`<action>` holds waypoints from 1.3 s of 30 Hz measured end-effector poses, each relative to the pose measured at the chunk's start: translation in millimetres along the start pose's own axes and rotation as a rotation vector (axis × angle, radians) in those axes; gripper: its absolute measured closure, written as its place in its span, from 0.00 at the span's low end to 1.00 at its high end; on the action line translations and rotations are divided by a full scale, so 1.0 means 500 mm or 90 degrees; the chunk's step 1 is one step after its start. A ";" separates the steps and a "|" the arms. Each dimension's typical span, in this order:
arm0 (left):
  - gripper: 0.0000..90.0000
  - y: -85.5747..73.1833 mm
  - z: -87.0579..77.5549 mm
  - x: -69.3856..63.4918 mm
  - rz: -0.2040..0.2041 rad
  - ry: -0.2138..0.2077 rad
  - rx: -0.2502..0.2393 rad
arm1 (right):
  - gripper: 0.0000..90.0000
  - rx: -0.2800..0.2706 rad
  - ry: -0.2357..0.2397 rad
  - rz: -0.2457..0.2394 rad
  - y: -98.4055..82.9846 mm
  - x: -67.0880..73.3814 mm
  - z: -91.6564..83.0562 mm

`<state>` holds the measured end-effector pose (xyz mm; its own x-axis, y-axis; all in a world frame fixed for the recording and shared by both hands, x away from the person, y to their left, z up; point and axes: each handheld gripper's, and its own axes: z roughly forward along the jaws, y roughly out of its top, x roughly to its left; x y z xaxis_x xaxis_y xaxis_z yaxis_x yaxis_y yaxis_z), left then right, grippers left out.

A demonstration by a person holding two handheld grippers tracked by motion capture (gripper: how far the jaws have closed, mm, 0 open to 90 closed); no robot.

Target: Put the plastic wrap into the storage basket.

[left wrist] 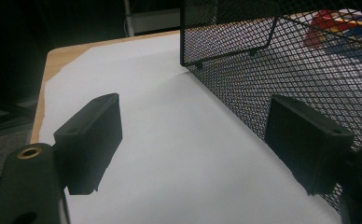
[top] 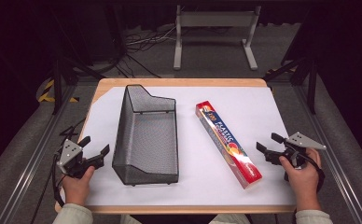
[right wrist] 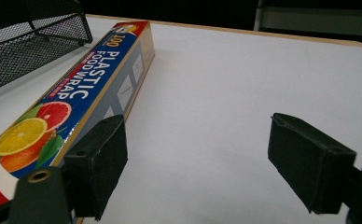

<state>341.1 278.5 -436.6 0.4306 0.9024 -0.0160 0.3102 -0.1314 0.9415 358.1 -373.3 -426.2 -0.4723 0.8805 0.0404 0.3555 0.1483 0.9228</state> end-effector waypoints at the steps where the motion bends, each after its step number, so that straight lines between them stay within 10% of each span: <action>1: 0.22 0.000 0.000 0.001 0.001 -0.001 -0.002 | 0.22 -0.002 0.001 -0.002 0.002 0.001 -0.001; 13: 0.22 0.000 -0.001 0.001 0.000 0.005 -0.002 | 0.33 0.034 0.010 -0.029 0.034 0.036 -0.016; 19: 0.22 0.001 0.002 -0.001 0.001 0.003 -0.001 | 0.77 0.156 0.023 -0.024 0.042 0.058 -0.027; 24: 0.22 0.001 0.000 0.001 0.000 0.004 -0.002 | 0.93 0.243 0.034 -0.031 0.037 0.079 -0.021; 39: 0.22 0.001 0.001 -0.001 0.001 0.006 -0.002 | 0.95 0.294 0.043 -0.054 0.036 0.114 -0.010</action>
<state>341.4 277.8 -436.1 0.4239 0.9057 -0.0111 0.3066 -0.1319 0.9427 333.7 -322.6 -405.2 -0.5614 0.8275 0.0118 0.6280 0.4167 0.6573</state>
